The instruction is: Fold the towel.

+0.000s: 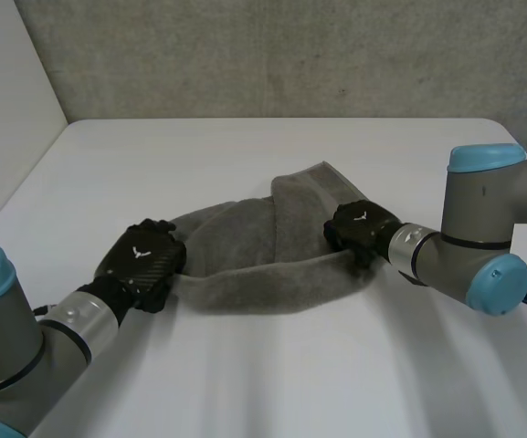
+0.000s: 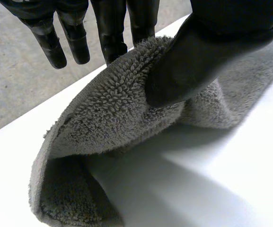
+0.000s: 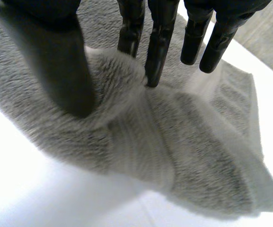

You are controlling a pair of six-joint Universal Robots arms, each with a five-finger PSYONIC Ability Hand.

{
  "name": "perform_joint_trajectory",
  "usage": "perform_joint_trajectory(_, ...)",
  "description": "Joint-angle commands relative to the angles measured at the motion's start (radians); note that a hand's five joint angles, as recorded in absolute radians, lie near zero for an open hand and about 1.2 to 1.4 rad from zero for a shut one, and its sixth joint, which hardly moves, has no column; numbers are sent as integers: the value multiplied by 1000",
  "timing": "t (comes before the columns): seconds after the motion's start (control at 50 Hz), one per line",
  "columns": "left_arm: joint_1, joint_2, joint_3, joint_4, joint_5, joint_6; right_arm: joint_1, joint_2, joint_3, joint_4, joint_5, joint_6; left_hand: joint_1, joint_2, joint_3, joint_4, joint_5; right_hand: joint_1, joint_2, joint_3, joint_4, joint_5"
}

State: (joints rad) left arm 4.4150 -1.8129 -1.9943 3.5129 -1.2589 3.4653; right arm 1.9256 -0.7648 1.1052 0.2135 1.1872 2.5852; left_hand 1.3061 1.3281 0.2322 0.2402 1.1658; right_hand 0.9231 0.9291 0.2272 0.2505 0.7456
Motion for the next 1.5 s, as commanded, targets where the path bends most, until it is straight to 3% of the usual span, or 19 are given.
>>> perform_joint_trajectory(0.02, 26, 9, -1, 0, 3, -2, -20, -39, 25, 64, -69, 4, 90, 68, -58, -66, 56, 473, 467, -53, -76, 476)
perform_joint_trajectory(0.16, 31, 9, 0, 0, 3, 0, -126, -249, 224, 43, -115, -10, 90, 68, -58, -66, 56, 473, 467, -53, -76, 476)
perform_joint_trajectory(0.24, 31, 9, 0, 0, 4, -2, -139, -269, 271, 35, -120, -34, 90, 68, -58, -66, 56, 473, 467, -53, -76, 476)
perform_joint_trajectory(0.28, 29, 9, 0, 0, 4, 0, -137, -268, 280, 32, -120, -56, 90, 68, -58, -66, 56, 368, 363, -53, -76, 371)
perform_joint_trajectory(0.3, 29, 9, 0, 0, 4, 0, -132, -262, 285, 30, -121, -75, 90, 68, -58, -66, 56, 89, 83, -53, -76, 92)
perform_joint_trajectory(0.34, 27, 7, 2, 0, 4, 0, -128, -255, 288, 26, -132, -97, 90, 68, -58, -66, 56, -10, -16, -53, -76, -7)
perform_joint_trajectory(0.38, 27, 7, 0, 0, 4, -2, -119, -240, 291, -2, -162, -141, 90, 68, -58, -66, 56, -306, -312, -53, -76, -303)
perform_joint_trajectory(0.4, 27, 7, 0, 0, 4, -2, -119, -240, 291, -2, -162, -142, 90, 68, -58, -66, 56, -307, -313, -53, -76, -304)
perform_joint_trajectory(0.66, 32, 6, -1, 0, 4, -2, -102, -165, 246, -86, -179, -195, 90, 68, -58, -66, 56, -245, -251, -53, -76, -242)
perform_joint_trajectory(0.94, 57, 7, -4, -3, 6, 0, -102, -122, 231, -82, -189, -441, 90, 68, -58, -66, 56, -104, -110, -53, -76, -101)
perform_joint_trajectory(0.96, 57, 7, -4, -3, 6, 0, -102, -123, 229, -77, -186, -454, 90, 68, -58, -66, 56, 53, 47, -53, -76, 56)
perform_joint_trajectory(0.98, 57, 7, -8, -3, 6, 0, -102, -123, 229, -77, -185, -454, 90, 68, -58, -66, 56, 54, 48, -53, -76, 57)
perform_joint_trajectory(1.0, 57, 7, -8, -3, 6, 0, -102, -128, 229, -72, -185, -458, 90, 68, -58, -66, 56, 394, 388, -53, -76, 397)
perform_joint_trajectory(1.12, 58, 13, -9, -15, 6, -2, -112, -231, 280, -49, -187, -396, 90, 68, -58, -66, 56, 473, 467, -53, -76, 476)
perform_joint_trajectory(1.22, 63, 59, 2, -75, 9, 3, -155, -387, 395, -34, -189, -229, 90, 68, -58, -66, 56, 473, 467, -53, -76, 476)
perform_joint_trajectory(1.32, 67, 43, 73, -74, 10, 3, -151, -392, 387, -43, -178, -203, 90, 68, -58, -66, 56, 473, 467, -53, -76, 476)
perform_joint_trajectory(1.4, 66, -52, 175, -74, 7, 14, -126, -355, 297, -42, -162, -200, 90, 68, -58, -66, 56, 473, 467, -53, -76, 476)
perform_joint_trajectory(1.46, 60, -149, 335, -86, 0, 14, -85, -301, 156, -51, -155, -175, 90, 68, -58, -66, 56, 473, 467, -53, -76, 476)
perform_joint_trajectory(1.5, 60, -180, 425, -94, -4, 14, -65, -271, -14, -116, -100, -99, 90, 68, -58, -66, 56, 473, 467, -53, -76, 476)
